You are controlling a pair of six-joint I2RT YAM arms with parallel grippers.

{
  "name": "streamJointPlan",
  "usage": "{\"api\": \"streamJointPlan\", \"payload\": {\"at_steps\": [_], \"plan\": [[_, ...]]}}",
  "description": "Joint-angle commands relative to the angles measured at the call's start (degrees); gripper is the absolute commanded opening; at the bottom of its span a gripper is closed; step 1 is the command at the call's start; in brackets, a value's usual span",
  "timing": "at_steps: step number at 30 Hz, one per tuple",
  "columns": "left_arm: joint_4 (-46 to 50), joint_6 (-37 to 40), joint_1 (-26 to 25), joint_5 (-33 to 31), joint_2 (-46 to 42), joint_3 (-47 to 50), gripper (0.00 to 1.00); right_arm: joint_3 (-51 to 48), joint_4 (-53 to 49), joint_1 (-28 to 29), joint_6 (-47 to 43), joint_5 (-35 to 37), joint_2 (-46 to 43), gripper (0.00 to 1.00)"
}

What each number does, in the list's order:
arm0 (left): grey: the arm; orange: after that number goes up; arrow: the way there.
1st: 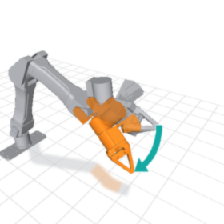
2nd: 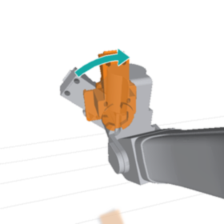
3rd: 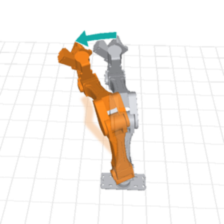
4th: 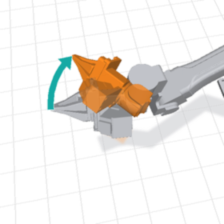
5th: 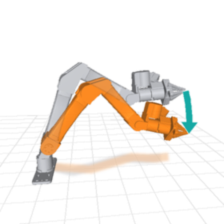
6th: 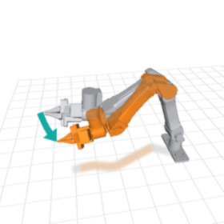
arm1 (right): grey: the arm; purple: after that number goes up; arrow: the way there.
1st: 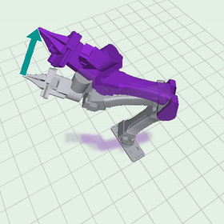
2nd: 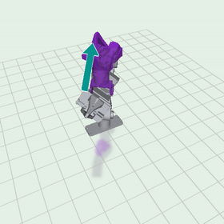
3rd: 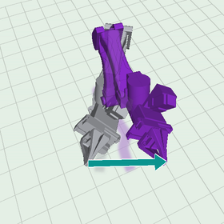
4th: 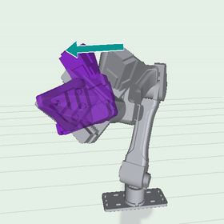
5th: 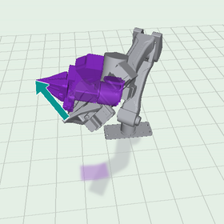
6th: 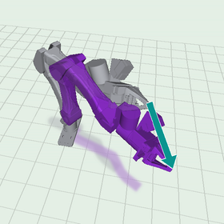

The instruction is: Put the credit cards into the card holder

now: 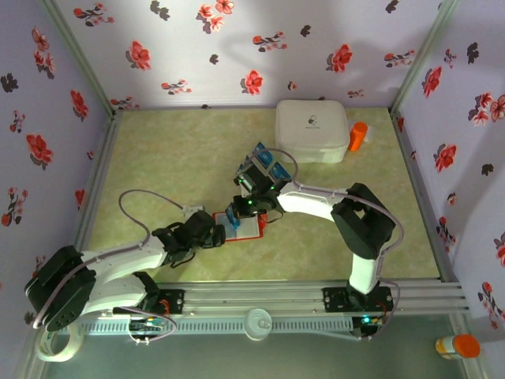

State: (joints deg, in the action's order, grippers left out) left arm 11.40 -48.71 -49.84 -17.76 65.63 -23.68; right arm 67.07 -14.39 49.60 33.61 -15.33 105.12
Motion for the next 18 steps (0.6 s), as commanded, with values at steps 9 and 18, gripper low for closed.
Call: {"api": "streamJointPlan", "payload": {"at_steps": [9, 18], "plan": [[1.7, 2.3, 0.0, 0.1, 2.6, -3.2, 1.0, -1.1, 0.9, -0.1, 0.8, -0.5, 0.7, 0.0], [2.7, 3.3, -0.4, -1.0, 5.3, -3.3, 1.0, -1.5, 1.3, -0.1, 0.9, -0.7, 0.5, 0.0]]}}
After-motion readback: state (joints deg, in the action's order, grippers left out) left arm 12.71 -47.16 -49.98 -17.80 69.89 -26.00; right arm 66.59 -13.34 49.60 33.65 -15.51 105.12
